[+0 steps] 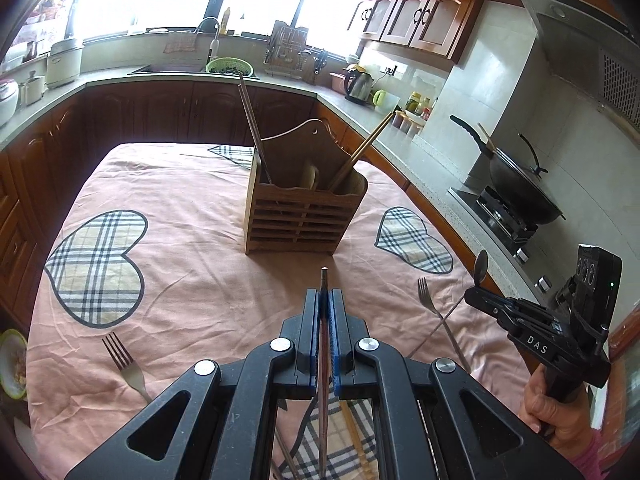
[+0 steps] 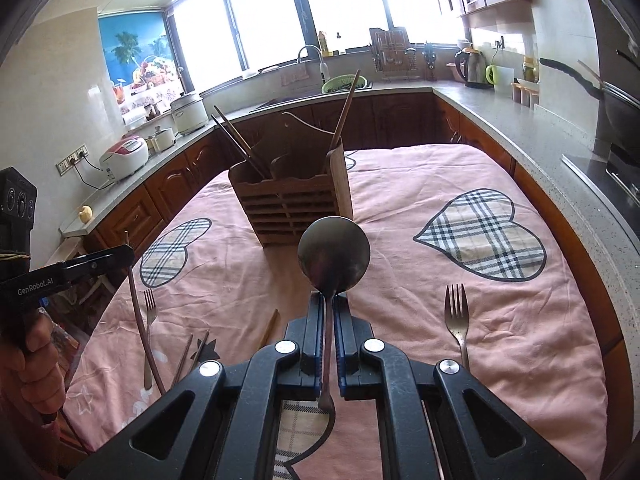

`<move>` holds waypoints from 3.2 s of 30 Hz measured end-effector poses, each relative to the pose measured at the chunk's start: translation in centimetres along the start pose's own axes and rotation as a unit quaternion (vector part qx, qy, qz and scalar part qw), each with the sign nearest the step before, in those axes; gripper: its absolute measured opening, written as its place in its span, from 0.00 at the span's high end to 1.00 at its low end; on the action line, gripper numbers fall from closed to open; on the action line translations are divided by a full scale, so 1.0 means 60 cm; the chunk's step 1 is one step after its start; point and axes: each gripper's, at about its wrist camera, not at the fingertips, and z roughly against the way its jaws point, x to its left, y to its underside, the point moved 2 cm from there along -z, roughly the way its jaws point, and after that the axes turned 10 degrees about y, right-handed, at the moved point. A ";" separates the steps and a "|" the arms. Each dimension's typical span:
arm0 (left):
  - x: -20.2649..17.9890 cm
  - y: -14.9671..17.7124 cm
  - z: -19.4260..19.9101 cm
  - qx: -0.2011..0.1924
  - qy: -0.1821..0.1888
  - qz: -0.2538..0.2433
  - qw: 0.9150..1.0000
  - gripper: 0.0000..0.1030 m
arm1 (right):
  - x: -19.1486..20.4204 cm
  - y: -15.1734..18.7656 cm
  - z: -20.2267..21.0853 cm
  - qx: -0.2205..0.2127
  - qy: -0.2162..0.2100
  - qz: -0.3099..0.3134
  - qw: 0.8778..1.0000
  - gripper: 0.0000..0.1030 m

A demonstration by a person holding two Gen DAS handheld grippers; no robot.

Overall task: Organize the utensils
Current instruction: 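Lift the held chopstick and spoon upright and carry them over the wooden holder, then lower the chopstick and spoon into the holder and open both tools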

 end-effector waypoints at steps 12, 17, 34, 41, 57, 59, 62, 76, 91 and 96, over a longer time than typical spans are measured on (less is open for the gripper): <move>0.012 -0.026 0.032 -0.034 -0.002 0.006 0.999 0.97 | -0.002 -0.017 0.023 -0.026 -0.004 -0.011 1.000 0.95; 0.018 -0.042 0.043 -0.052 -0.007 0.008 0.999 0.97 | 0.000 -0.028 0.027 -0.036 -0.007 -0.013 0.999 0.95; 0.030 -0.102 0.068 -0.109 -0.004 -0.001 0.994 0.97 | 0.010 -0.100 0.032 -0.081 -0.016 -0.016 0.996 0.96; 0.045 -0.143 0.059 -0.135 -0.003 -0.001 0.991 0.97 | 0.015 -0.146 0.022 -0.103 -0.021 -0.016 0.994 0.96; 0.083 -0.241 -0.006 -0.199 -0.021 -0.001 0.980 0.97 | 0.025 -0.279 -0.038 -0.154 -0.030 -0.035 0.987 0.96; 0.093 -0.246 -0.026 -0.199 -0.025 0.005 0.980 0.97 | 0.024 -0.286 -0.049 -0.155 -0.031 -0.039 0.987 0.96; 0.116 -0.256 -0.059 -0.196 -0.032 0.017 0.980 0.97 | 0.020 -0.294 -0.070 -0.154 -0.031 -0.046 0.986 0.96; 0.176 -0.252 -0.208 -0.155 -0.051 0.051 0.985 0.97 | 0.029 -0.247 -0.189 -0.095 -0.032 -0.053 0.994 0.96; 0.201 -0.257 -0.268 -0.112 -0.053 0.043 0.991 0.96 | 0.046 -0.216 -0.253 -0.040 -0.029 -0.036 0.998 0.96; 0.200 -0.259 -0.266 -0.110 -0.053 0.037 0.992 0.95 | 0.043 -0.218 -0.256 -0.036 -0.031 -0.040 0.998 0.96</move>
